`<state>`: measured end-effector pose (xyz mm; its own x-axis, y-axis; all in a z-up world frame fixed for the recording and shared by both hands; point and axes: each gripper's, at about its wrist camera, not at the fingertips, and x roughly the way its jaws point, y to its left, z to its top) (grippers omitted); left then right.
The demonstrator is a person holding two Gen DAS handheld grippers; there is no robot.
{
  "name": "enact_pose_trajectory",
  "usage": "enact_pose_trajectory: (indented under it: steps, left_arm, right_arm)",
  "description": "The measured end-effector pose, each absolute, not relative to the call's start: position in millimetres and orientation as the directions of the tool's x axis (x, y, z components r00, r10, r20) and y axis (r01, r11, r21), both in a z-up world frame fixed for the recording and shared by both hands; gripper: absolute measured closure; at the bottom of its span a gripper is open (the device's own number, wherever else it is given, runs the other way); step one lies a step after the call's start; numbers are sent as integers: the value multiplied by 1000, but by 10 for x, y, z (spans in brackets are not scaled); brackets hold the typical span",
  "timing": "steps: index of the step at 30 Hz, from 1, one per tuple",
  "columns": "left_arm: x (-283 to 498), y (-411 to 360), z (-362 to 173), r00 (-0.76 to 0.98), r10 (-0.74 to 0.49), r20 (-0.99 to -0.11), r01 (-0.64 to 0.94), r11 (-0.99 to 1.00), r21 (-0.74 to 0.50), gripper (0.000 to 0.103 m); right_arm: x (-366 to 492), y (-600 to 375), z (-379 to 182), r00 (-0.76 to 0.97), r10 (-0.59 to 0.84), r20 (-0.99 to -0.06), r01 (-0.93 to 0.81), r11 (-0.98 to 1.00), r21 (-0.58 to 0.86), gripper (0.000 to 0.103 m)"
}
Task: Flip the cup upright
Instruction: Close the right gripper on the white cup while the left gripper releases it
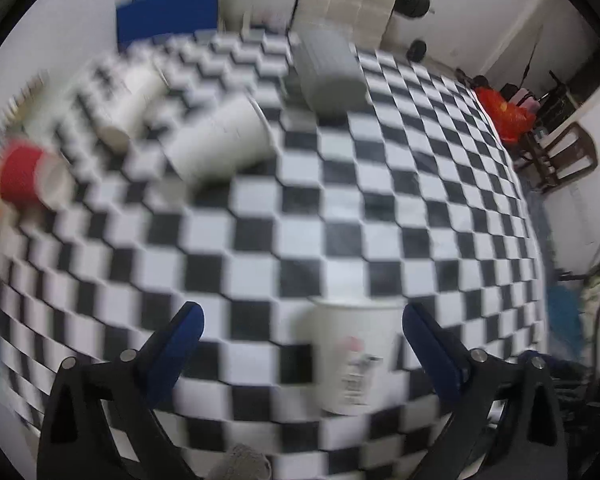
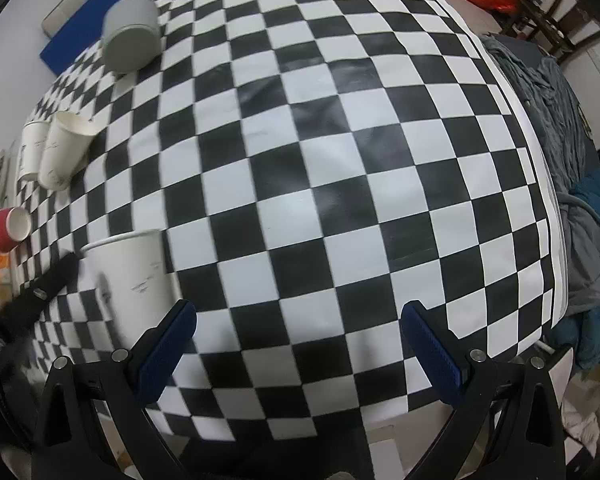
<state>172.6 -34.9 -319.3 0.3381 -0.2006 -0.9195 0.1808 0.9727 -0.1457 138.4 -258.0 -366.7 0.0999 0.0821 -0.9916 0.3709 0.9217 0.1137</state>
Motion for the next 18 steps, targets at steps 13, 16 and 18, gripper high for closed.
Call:
enact_pose_trajectory:
  steps: [13, 16, 18]
  left_arm:
    - [1653, 155, -3733, 242, 49, -969, 153, 984, 88, 1]
    - [1633, 212, -3824, 229, 65, -971, 147, 984, 100, 1]
    - [1611, 260, -3862, 221, 74, -972, 141, 984, 107, 1]
  right_arm:
    - [1785, -1770, -3889, 16, 269, -963, 240, 934, 264, 4]
    - [1876, -1624, -3980, -11, 278, -961, 217, 938, 269, 6]
    - [1926, -1551, -4036, -26, 283, -959, 208, 940, 272, 6]
